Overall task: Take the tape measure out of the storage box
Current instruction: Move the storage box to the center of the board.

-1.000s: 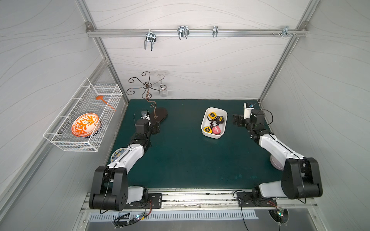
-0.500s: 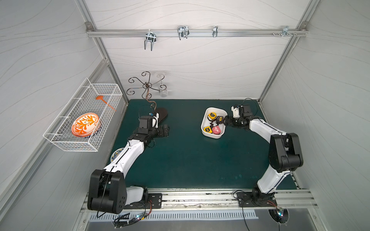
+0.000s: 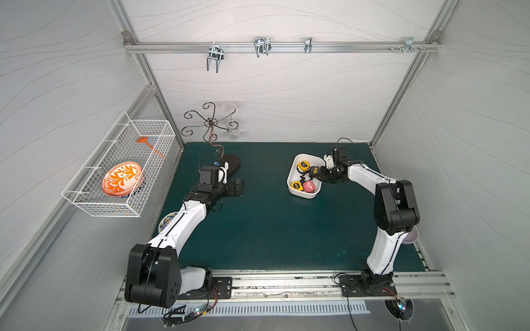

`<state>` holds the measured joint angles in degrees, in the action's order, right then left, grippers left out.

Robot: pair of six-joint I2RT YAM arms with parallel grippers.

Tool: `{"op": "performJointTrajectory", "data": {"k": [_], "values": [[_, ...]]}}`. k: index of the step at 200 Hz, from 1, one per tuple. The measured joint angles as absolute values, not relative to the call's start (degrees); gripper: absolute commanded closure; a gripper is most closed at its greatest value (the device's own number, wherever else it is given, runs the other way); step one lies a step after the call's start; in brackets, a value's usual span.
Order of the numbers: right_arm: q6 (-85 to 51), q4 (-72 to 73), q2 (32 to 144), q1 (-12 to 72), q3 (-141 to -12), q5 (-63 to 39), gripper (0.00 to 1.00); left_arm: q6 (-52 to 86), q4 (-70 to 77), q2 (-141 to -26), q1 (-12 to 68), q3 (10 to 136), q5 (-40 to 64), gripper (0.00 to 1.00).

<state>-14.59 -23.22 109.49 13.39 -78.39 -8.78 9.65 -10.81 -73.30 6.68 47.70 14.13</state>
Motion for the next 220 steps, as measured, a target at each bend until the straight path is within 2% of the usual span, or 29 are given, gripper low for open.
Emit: {"op": "performJointTrajectory", "data": {"k": [55,158,220], "values": [[-14.33,-25.36,111.07,14.22,-80.9,-7.03,0.87,9.63,-11.53,-73.3,6.92,47.7,14.0,0.01],[-12.51,-32.73,113.62,17.72,-86.63,-5.8,0.85,9.63,-12.73,-73.32,6.92,47.79,13.93,0.01],[-10.9,-35.0,113.65,22.9,-87.18,-6.04,0.85,9.13,-13.85,-74.35,8.43,48.47,13.87,0.01]]}}
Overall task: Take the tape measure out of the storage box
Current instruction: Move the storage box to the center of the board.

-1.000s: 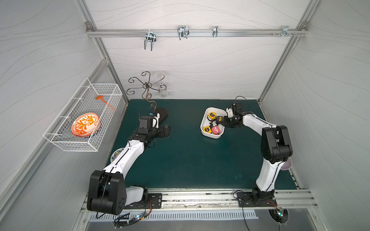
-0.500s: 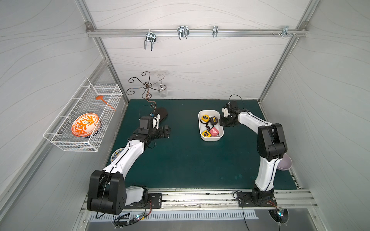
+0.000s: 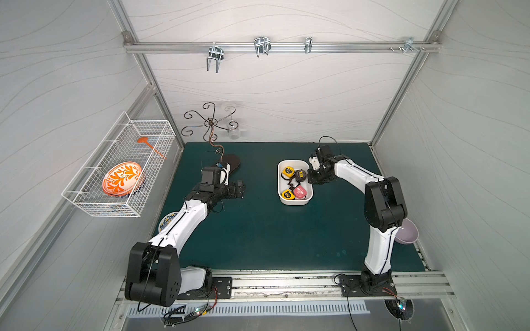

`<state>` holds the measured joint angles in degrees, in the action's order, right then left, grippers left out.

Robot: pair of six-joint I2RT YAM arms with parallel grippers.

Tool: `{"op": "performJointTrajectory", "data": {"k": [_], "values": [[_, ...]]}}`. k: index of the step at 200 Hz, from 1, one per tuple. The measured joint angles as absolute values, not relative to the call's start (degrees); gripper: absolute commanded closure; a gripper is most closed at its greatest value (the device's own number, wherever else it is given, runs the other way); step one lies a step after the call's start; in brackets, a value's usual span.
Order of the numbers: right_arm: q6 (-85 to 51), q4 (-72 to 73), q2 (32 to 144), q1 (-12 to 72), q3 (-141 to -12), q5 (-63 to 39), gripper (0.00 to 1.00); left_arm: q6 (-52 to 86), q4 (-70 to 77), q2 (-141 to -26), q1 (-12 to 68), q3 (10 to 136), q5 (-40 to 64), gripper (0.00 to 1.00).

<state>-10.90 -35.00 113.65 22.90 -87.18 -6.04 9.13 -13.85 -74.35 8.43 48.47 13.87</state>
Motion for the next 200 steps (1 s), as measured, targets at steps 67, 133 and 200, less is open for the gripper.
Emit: {"op": "performJointTrajectory", "data": {"k": [67,133,200], "values": [[-9.5,-35.64,113.65,29.34,-87.13,-6.63,0.85,7.88,-15.25,-75.07,10.74,49.1,13.5,0.01],[-8.99,-36.6,112.73,34.92,-85.23,-7.66,0.83,7.68,-15.75,-75.5,10.94,49.32,13.47,0.01],[-8.82,-38.17,110.65,38.96,-82.52,-9.13,0.85,7.51,-17.28,-77.21,12.49,50.7,13.47,0.01]]}}
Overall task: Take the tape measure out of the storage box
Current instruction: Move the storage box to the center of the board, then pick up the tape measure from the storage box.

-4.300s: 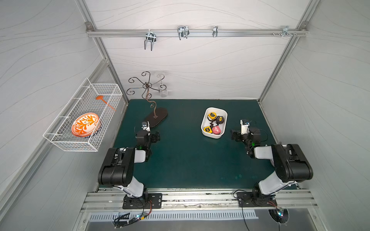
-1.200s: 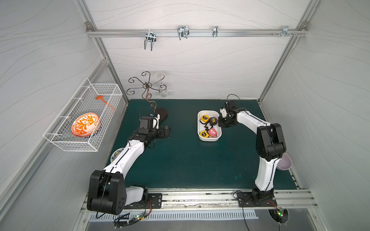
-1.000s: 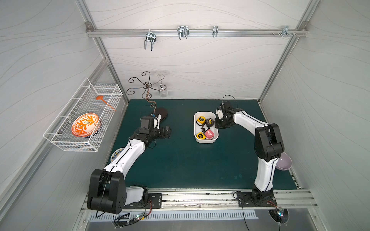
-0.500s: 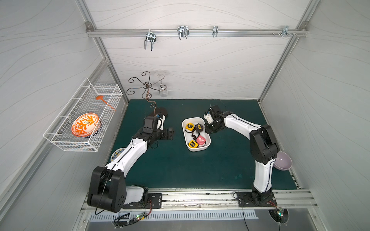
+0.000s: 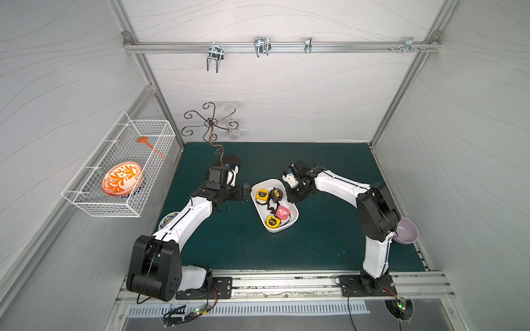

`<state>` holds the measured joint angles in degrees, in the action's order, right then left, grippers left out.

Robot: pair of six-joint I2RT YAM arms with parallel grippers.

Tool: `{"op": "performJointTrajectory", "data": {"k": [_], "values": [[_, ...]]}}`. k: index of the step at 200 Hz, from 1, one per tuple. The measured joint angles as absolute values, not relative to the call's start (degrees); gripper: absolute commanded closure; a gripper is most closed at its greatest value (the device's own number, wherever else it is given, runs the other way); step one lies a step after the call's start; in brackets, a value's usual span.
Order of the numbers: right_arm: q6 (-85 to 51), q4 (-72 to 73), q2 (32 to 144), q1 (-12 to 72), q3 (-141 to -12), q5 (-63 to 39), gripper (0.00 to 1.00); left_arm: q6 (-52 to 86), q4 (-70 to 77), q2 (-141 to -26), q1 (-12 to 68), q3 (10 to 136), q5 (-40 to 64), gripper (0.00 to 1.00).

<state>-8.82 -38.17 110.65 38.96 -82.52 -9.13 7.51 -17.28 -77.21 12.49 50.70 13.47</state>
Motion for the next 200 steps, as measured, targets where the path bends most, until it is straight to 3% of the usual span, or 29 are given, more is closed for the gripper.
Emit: {"op": "performJointTrajectory", "data": {"k": [75,139,200], "values": [[-8.6,-41.1,109.93,41.19,-82.43,-7.4,0.41,7.16,-21.43,-79.35,17.04,51.9,10.24,0.01],[-8.36,-41.23,100.62,41.95,-84.75,-4.67,0.06,10.2,-24.91,-79.83,19.42,52.77,8.78,0.02],[-7.44,-40.42,103.57,45.3,-90.04,-3.6,0.01,17.15,-24.88,-72.99,18.57,49.08,10.07,0.06]]}}
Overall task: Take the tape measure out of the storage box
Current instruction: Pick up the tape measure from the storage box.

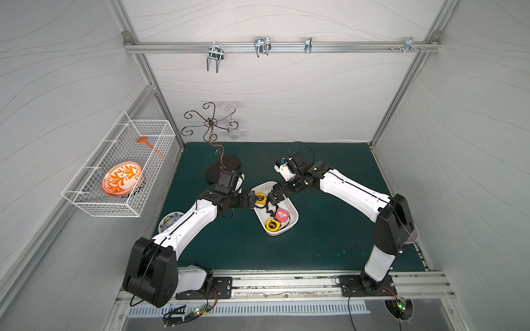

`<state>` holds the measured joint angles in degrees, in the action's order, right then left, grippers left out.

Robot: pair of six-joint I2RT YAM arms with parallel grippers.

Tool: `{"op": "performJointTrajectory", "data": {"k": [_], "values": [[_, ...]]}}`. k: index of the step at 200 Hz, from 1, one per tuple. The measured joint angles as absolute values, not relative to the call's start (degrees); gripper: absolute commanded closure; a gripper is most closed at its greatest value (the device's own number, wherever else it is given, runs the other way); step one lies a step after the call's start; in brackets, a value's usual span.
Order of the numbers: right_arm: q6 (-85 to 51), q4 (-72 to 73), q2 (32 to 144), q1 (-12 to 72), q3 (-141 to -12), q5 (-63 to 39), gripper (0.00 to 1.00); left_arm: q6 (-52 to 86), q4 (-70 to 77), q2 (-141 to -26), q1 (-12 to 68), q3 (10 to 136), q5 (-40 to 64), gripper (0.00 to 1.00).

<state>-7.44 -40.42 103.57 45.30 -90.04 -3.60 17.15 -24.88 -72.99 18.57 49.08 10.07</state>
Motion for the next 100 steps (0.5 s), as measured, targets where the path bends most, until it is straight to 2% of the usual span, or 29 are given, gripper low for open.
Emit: {"op": "performJointTrajectory", "data": {"k": [48,100], "values": [[-7.68,-40.66,110.78,46.57,-94.63,-2.87,0.03,20.53,-24.69,-69.87,12.43,45.87,14.33,0.1],[-9.1,-41.95,117.23,48.62,-99.0,-0.3,0.04,19.9,-26.15,-69.67,11.49,45.87,16.14,0.08]]}}
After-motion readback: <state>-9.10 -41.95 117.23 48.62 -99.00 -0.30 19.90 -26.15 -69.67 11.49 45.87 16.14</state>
